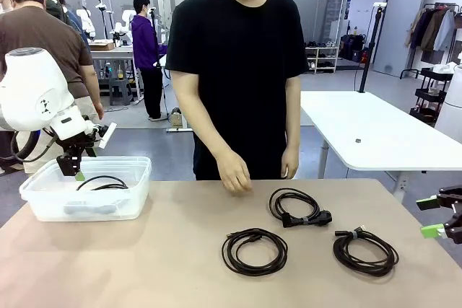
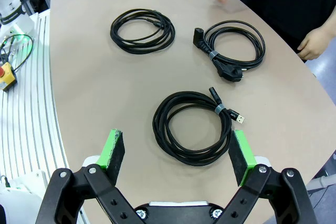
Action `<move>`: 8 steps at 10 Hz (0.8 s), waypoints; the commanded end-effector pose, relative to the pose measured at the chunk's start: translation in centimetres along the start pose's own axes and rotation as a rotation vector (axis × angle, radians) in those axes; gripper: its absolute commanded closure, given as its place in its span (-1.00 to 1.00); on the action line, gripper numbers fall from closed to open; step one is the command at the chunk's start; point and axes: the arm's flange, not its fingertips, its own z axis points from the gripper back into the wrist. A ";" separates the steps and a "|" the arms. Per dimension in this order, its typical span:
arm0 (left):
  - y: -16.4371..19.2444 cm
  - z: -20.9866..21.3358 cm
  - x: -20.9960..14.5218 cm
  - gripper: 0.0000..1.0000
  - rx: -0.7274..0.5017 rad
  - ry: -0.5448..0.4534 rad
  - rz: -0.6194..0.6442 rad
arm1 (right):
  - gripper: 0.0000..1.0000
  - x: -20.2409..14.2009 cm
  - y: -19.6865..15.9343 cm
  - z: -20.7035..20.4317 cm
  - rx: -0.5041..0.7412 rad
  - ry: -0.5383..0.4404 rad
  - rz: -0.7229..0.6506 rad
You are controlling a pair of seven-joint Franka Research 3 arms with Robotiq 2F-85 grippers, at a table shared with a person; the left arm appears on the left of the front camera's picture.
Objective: Organize and store the cables.
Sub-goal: Place the Power Cable into the Organizing box.
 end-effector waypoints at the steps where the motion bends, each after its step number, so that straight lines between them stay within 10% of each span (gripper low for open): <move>1: 0.0 0.0 0.0 -0.99 0.000 0.000 0.000 | -1.00 0.0 0.0 0.0 0.000 0.000 0.000; 8: -11.4 8.8 -0.2 -1.00 -0.173 -0.187 0.000 | -1.00 5.8 -0.5 -2.4 0.096 0.189 0.062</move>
